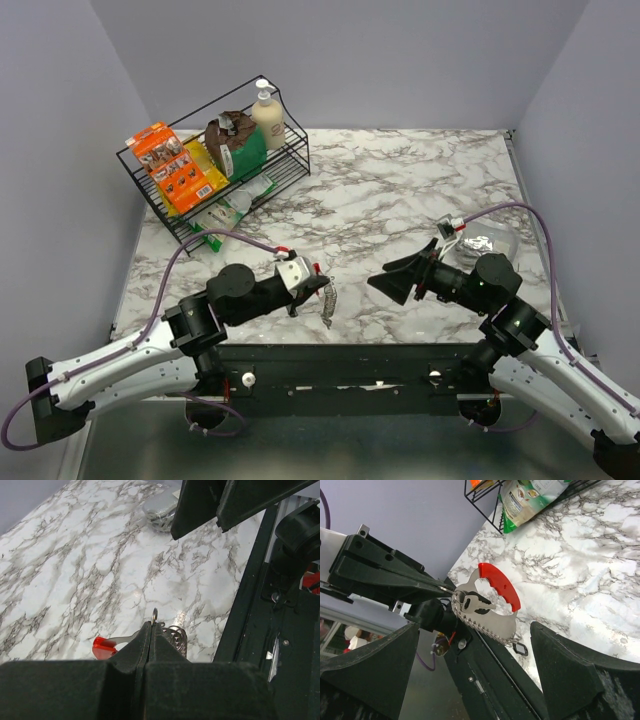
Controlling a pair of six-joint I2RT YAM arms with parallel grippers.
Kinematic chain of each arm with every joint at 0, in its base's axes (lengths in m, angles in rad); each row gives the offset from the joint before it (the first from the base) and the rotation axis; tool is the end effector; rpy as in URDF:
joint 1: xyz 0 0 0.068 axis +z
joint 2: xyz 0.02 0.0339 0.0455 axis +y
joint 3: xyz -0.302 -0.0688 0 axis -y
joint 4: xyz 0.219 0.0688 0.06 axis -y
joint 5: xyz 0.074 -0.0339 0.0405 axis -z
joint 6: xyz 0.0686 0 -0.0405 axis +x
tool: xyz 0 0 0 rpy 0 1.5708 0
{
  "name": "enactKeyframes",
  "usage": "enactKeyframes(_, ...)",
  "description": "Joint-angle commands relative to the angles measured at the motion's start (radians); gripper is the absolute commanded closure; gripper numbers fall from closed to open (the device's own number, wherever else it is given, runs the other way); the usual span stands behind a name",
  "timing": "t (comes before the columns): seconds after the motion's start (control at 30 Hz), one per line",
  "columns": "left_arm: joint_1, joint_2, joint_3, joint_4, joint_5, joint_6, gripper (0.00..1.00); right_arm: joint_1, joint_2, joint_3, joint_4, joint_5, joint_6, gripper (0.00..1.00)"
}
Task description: Put the keys on the keyring
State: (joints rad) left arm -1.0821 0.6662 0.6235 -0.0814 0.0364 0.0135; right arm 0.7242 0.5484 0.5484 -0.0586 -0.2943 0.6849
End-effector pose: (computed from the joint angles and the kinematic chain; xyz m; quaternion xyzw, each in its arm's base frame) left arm 0.0661 -0.1295 0.3331 0.4006 0.6335 -0.3487 0.5626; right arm 0.0772 0.0949 0.3228 -0.1147 0.7175 0.5208 0.4480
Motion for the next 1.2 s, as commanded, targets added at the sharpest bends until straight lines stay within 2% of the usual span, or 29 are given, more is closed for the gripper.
enactKeyframes(0.0,-0.002,0.035,-0.005,0.054,-0.023,-0.009,1.0,-0.005,-0.011,-0.007,-0.032,0.044,-0.022,0.0)
enactKeyframes(0.3,-0.004,0.229,0.051,0.176,0.039,0.022,1.0,-0.003,-0.034,-0.001,-0.075,0.069,-0.033,0.0)
enactKeyframes(0.47,-0.004,0.242,0.044,0.183,0.053,0.008,1.0,-0.003,-0.042,0.001,-0.093,0.084,-0.044,0.0)
enactKeyframes(0.57,-0.004,0.21,0.019,0.19,0.03,0.003,1.0,-0.003,-0.039,-0.007,-0.093,0.086,-0.044,0.0)
enactKeyframes(0.77,-0.002,0.109,0.005,0.097,-0.026,-0.035,1.0,-0.003,-0.028,0.004,-0.093,0.083,-0.056,0.0)
enactKeyframes(1.0,-0.004,-0.084,-0.012,-0.079,-0.125,-0.107,1.0,-0.003,-0.034,-0.008,-0.093,0.076,-0.054,0.0)
enactKeyframes(1.17,-0.004,-0.149,0.071,-0.25,-0.2,-0.15,1.0,-0.003,-0.038,-0.008,-0.092,0.09,-0.062,0.0)
